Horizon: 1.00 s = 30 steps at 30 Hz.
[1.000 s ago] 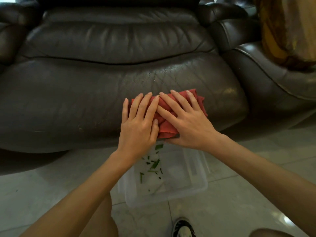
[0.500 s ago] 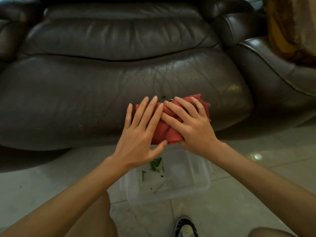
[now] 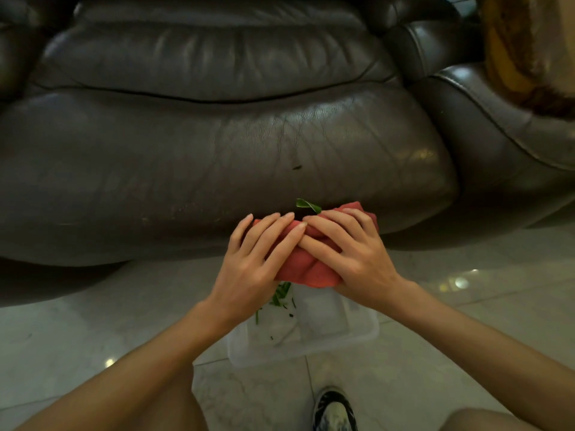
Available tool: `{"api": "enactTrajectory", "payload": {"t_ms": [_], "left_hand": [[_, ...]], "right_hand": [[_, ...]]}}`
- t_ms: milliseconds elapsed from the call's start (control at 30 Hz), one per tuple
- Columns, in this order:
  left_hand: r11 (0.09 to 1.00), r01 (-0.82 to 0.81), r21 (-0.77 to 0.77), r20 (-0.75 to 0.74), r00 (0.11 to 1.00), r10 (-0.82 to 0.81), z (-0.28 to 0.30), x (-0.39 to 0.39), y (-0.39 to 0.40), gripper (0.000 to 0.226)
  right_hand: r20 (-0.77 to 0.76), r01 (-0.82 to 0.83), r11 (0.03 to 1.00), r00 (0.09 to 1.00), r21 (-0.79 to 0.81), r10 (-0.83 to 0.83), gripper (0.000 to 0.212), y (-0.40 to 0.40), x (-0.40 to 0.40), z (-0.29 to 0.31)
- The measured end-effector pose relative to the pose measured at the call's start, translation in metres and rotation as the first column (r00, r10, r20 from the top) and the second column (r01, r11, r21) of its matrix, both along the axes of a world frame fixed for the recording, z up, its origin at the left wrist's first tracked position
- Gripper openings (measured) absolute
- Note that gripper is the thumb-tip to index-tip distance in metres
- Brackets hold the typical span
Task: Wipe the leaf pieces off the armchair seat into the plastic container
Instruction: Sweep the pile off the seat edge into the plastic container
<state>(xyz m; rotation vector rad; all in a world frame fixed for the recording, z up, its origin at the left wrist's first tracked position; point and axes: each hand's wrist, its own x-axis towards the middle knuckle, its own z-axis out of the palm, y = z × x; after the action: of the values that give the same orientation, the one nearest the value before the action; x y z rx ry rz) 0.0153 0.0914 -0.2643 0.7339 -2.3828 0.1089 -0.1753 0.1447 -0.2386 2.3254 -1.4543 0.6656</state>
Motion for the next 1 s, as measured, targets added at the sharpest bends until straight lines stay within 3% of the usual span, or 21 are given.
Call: {"api": "enactTrajectory", "payload": {"t_ms": [167, 267, 467, 733, 833, 933, 1000], "left_hand": [[0.999, 0.032, -0.018, -0.167, 0.985, -0.034, 0.041, -0.003, -0.006, 0.048], [1.000, -0.016, -0.025, -0.181, 0.983, 0.011, 0.070, -0.008, -0.029, 0.050], [0.979, -0.047, 0.200, 0.105, 0.994, 0.026, 0.076, -0.006, -0.067, 0.064], [0.998, 0.060, -0.003, 0.077, 0.995, -0.060, 0.022, 0.007, -0.027, 0.043], [0.991, 0.133, -0.020, 0.096, 0.987, -0.131, 0.002, 0.011, -0.010, 0.042], [0.971, 0.211, 0.112, 0.184, 0.956, -0.229, -0.014, 0.016, 0.002, 0.047], [0.919, 0.183, 0.348, 0.191, 0.946, -0.261, -0.024, 0.013, 0.007, 0.043]], "right_hand": [[0.099, -0.078, 0.994, 0.991, -0.080, 0.086, 0.034, -0.011, 0.002, 0.047], [0.117, -0.028, 0.997, 0.992, -0.072, 0.036, 0.037, -0.034, 0.000, 0.076], [-0.090, 0.156, 0.931, 0.987, 0.330, -0.134, 0.052, -0.065, -0.009, 0.075], [-0.102, 0.096, 0.995, 0.991, 0.039, -0.091, 0.040, -0.015, -0.007, 0.014], [-0.077, 0.043, 0.999, 0.996, 0.000, -0.042, 0.032, 0.005, -0.009, -0.008], [-0.049, -0.025, 0.995, 0.998, 0.102, 0.030, 0.033, 0.025, -0.014, -0.032], [0.005, -0.016, 0.960, 1.000, 0.281, 0.015, 0.039, 0.033, -0.016, -0.048]]}}
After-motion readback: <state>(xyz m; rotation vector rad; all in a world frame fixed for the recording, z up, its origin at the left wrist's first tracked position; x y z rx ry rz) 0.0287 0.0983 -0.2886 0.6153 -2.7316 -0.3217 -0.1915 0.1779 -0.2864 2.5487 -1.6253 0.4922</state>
